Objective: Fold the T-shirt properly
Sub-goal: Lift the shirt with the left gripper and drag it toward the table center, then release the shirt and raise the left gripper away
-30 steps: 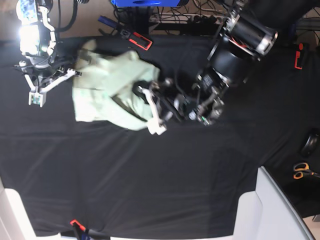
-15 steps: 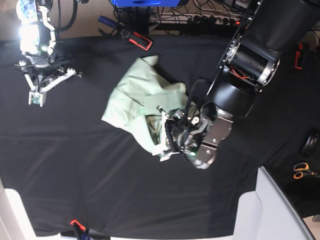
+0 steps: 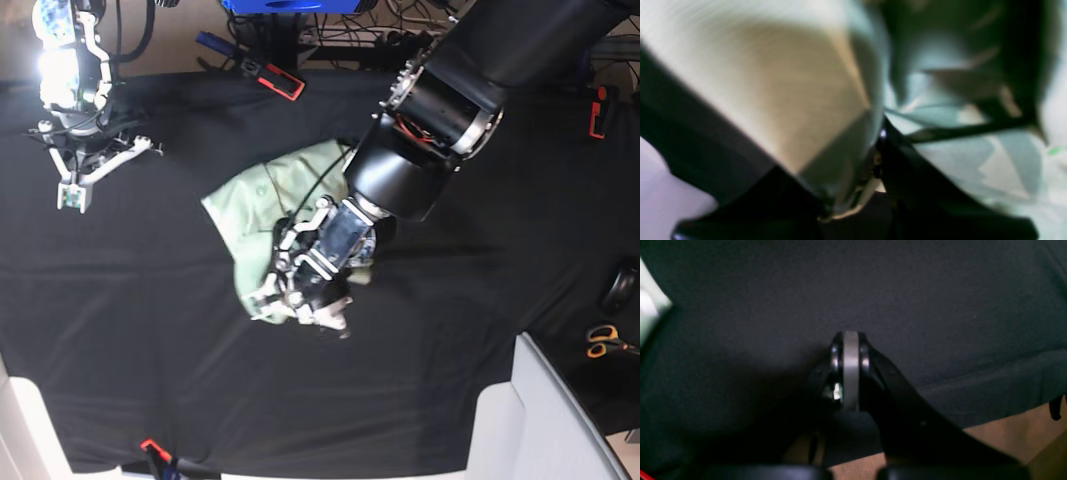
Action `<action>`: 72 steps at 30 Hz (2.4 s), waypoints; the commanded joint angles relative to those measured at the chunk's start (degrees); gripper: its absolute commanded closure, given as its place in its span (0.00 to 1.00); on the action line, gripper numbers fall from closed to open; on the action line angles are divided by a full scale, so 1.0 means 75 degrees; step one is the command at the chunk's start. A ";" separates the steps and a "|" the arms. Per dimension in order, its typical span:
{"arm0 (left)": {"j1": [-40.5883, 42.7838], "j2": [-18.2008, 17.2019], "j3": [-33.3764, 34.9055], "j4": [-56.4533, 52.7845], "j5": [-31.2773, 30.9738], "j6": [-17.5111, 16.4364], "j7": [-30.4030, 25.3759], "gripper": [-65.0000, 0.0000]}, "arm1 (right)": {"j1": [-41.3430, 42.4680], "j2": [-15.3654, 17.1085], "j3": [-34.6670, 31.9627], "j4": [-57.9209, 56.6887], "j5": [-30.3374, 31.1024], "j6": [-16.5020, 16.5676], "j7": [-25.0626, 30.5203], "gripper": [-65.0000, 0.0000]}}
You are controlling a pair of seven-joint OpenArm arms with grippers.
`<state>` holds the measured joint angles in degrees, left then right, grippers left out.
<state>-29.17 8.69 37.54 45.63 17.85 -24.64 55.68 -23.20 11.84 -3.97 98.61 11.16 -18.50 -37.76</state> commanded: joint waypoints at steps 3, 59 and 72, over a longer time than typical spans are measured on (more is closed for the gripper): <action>-0.0231 0.0042 -0.0006 0.0147 0.0393 0.0045 -0.0491 1.00 | 0.0017 0.0069 0.0042 0.0115 -0.0064 -0.0024 0.0141 1.00; -0.0501 0.0042 0.0697 0.1635 0.0721 0.0045 -0.0620 0.07 | 0.0087 0.0069 -0.0016 0.0104 -0.0064 -0.0024 0.0141 1.00; 0.2043 -0.0484 -0.0475 0.6171 0.0721 0.0021 0.0740 1.00 | 0.0075 0.0069 -0.0028 0.0115 -0.0064 -0.0024 0.0141 1.00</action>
<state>-12.38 4.34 34.00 90.78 22.96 -24.75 61.87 -22.74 11.97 -4.29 98.50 11.18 -18.50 -37.74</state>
